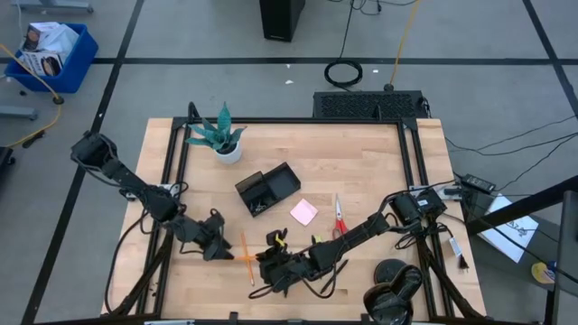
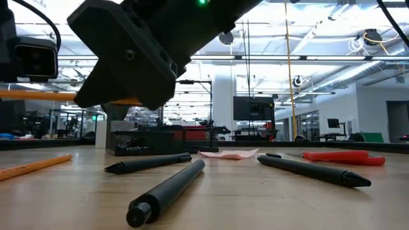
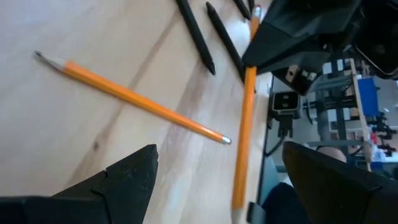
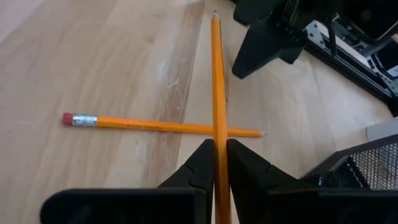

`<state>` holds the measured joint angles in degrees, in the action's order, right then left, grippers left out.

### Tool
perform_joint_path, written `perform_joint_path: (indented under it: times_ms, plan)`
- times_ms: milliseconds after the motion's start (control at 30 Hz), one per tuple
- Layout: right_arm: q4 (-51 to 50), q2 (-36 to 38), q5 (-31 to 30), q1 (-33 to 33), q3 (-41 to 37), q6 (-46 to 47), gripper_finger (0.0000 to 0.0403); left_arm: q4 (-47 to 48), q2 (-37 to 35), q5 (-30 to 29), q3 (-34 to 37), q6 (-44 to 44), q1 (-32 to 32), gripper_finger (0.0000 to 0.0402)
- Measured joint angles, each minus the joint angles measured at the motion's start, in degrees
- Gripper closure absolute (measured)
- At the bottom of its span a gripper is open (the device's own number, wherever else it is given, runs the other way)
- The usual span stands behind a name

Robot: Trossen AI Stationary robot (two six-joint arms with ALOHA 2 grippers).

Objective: Pick and place office supplies into organizer
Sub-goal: Put the orange pencil into the black desk organizer

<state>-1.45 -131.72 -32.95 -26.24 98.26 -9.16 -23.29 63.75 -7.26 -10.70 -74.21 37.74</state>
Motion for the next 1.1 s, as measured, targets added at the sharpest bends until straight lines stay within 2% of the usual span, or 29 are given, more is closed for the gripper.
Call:
perform_joint_path:
  times_ms: [133, 500, 1100]
  plan:
    - [-0.03, 0.00, 0.00, 0.65, 0.00, -0.09, 0.0377, 0.73, 0.00, 1.17, 0.00, -2.12, 0.69, 0.0066]
    - [3.30, 0.00, 0.02, 1.20, 0.00, -0.72, 0.0375, -1.27, 0.00, -0.49, 0.00, -0.39, 1.46, 0.0216]
    - [3.82, 0.00, 0.00, 1.60, 0.00, -2.18, 0.0379, -4.22, 0.00, -0.46, 0.00, 5.44, 1.46, 0.0362]
